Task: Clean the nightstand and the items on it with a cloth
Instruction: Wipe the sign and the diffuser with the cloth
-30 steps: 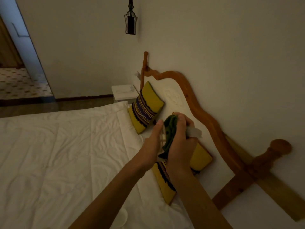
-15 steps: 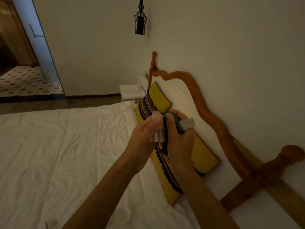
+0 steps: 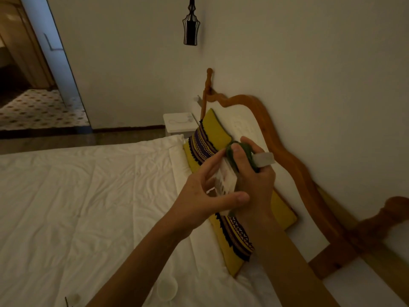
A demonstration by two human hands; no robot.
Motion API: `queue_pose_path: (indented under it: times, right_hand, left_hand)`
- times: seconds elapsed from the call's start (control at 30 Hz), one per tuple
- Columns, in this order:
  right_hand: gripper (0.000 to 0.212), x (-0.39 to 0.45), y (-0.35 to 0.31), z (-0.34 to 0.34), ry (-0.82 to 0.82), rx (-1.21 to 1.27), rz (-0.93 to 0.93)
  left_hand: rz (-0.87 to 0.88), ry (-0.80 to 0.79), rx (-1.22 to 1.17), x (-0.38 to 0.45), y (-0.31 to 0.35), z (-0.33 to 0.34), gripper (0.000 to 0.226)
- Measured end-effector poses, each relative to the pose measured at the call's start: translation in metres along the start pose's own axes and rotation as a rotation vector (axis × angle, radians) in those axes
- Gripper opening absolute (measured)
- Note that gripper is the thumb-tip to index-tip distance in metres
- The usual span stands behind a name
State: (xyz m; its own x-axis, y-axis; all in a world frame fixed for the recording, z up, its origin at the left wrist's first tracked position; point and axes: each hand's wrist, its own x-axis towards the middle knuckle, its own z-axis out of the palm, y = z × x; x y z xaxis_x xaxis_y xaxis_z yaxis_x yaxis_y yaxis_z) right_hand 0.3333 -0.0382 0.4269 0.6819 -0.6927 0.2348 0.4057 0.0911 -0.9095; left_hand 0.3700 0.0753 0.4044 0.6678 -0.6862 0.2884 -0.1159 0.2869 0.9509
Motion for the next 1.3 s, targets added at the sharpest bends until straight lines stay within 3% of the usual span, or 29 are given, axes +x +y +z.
queue_pose_path:
  times: [0.07, 0.17, 0.3, 0.37, 0.5, 0.6, 0.7, 0.77, 0.87, 0.97, 1.03, 1.13, 1.3]
  right_hand:
    - [0.028, 0.001, -0.007, -0.001, -0.049, -0.026, -0.051]
    - [0.028, -0.001, -0.016, -0.006, -0.249, -0.181, -0.091]
    - [0.047, -0.006, -0.023, -0.018, -0.486, -0.232, -0.097]
    - [0.045, -0.003, -0.02, -0.015, -0.487, -0.264, -0.137]
    - [0.029, 0.016, -0.006, 0.002, -0.276, -0.246, -0.095]
    - [0.027, 0.027, 0.006, 0.013, -0.202, -0.174, -0.004]
    - [0.024, 0.03, 0.02, 0.022, -0.078, -0.048, 0.152]
    - [0.021, 0.03, 0.025, 0.023, -0.014, 0.054, 0.31]
    - [0.03, 0.03, 0.027, 0.016, -0.078, 0.057, 0.445]
    - [0.038, 0.031, 0.023, 0.012, -0.178, 0.02, 0.503]
    - [0.039, 0.034, 0.021, 0.012, -0.221, -0.017, 0.485]
    - [0.042, 0.033, 0.023, 0.009, -0.274, -0.106, 0.427]
    - [0.03, 0.021, 0.036, 0.0, -0.285, -0.109, 0.314]
  left_hand:
    - [0.007, -0.016, 0.028, 0.002, 0.003, -0.006, 0.089]
    - [-0.008, 0.008, 0.128, 0.003, 0.007, -0.022, 0.073]
    - [0.069, 0.0, 0.313, 0.002, 0.018, -0.042, 0.073]
    - [0.108, -0.023, 0.369, 0.003, 0.022, -0.044, 0.077]
    - [0.166, -0.063, 0.508, 0.005, 0.018, -0.034, 0.078]
    - [0.113, -0.029, 0.336, 0.007, 0.012, -0.029, 0.061]
    - [-0.058, 0.151, -0.249, 0.007, 0.002, -0.025, 0.037]
    - [-0.135, 0.262, -0.608, 0.006, -0.01, -0.029, 0.042]
    - [-0.157, 0.385, -0.568, 0.003, -0.019, -0.038, 0.043]
    - [-0.214, 0.386, -0.477, -0.001, -0.021, -0.046, 0.028]
    - [-0.25, 0.354, -0.4, -0.002, -0.021, -0.051, 0.019]
    - [-0.264, 0.367, -0.339, 0.0, -0.02, -0.054, 0.027]
    - [-0.204, 0.497, -0.46, 0.006, -0.02, -0.057, 0.013]
